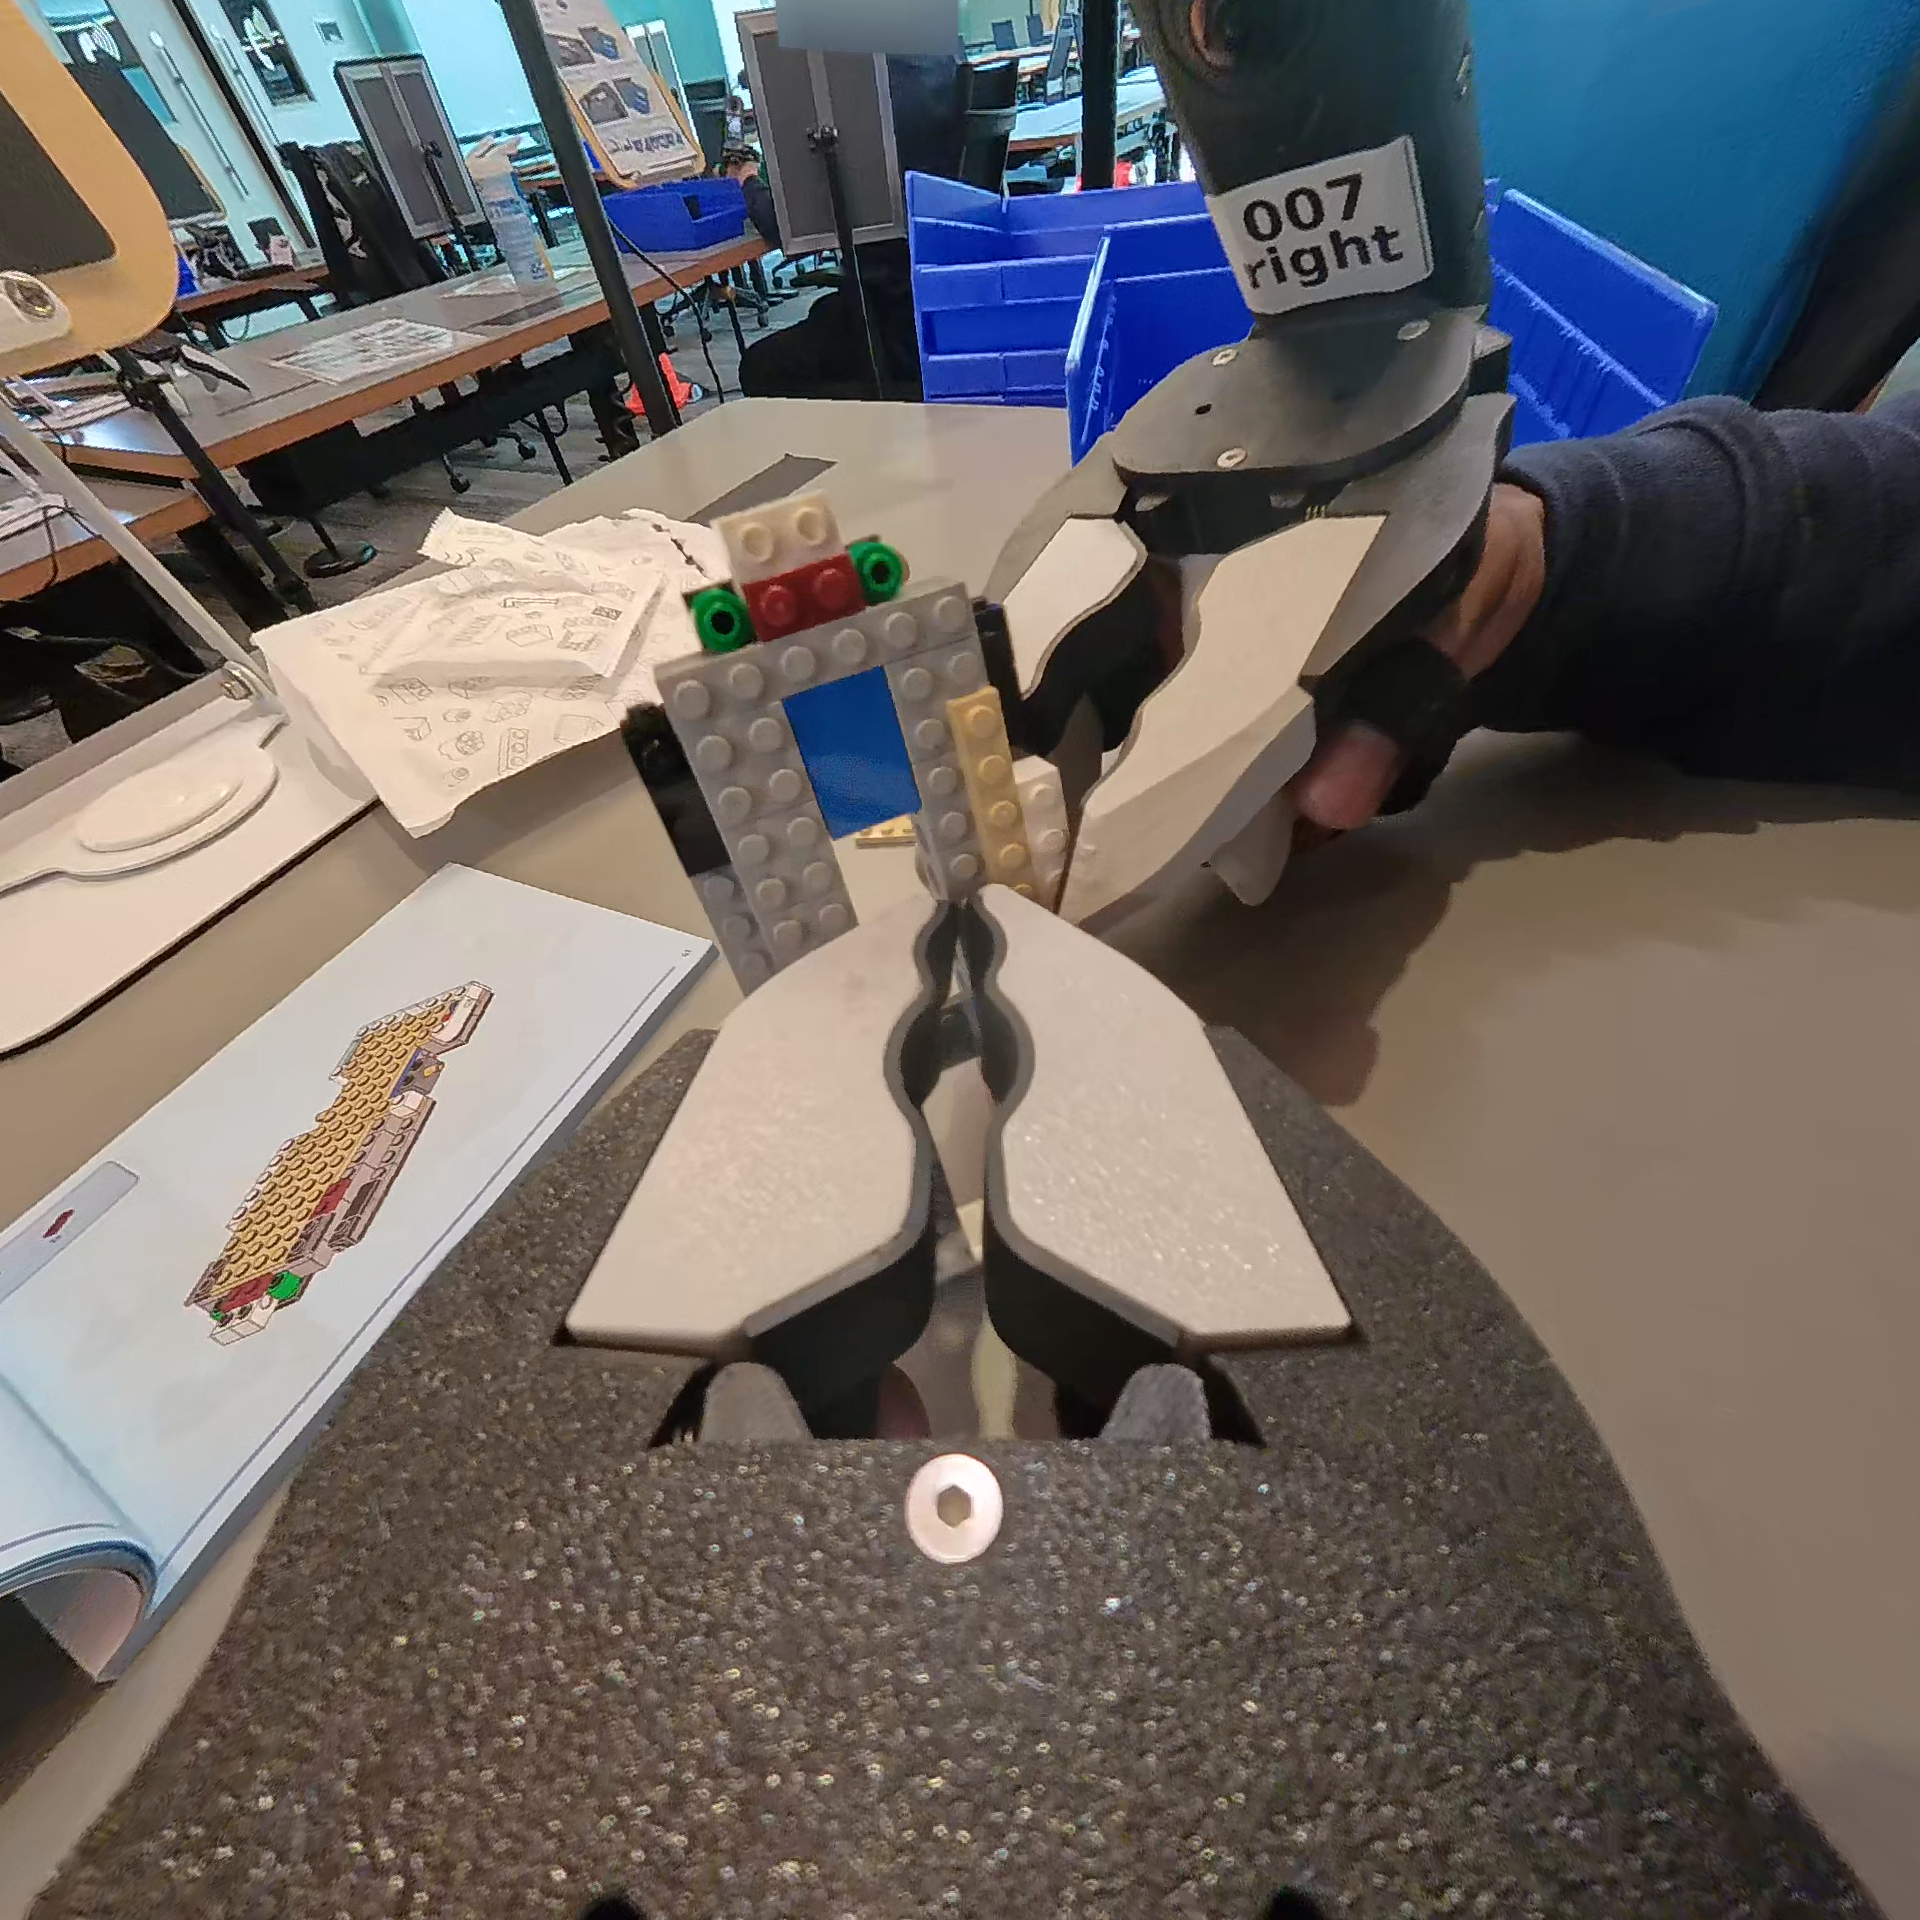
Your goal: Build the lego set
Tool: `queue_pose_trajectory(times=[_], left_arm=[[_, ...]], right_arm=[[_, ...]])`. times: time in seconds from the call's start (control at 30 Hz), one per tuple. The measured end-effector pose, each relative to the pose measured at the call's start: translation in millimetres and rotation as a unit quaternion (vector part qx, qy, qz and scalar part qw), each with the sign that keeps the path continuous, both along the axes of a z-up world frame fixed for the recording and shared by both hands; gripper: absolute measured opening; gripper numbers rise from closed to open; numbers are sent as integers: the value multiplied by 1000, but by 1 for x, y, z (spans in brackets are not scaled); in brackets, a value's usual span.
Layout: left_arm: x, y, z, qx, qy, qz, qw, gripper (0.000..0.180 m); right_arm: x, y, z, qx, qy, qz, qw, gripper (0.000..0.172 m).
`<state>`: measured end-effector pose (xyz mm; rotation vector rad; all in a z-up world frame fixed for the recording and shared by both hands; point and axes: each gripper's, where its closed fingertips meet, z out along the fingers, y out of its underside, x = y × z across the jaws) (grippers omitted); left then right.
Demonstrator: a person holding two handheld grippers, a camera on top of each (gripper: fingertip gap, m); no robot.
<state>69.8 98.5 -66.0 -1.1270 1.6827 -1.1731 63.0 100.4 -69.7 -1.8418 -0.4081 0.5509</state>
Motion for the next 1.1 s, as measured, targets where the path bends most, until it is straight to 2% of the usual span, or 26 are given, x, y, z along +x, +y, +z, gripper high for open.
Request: queue_pose_trajectory(times=[0.33,1.1], left_arm=[[-2,-1,0,-19,5,-24,1000,0],[-4,-4,8,-8,-6,-41,999,0]], right_arm=[[-2,-3,2,1,10,12,1000,25],[-5,-3,9,8,2,9,1000,26]])
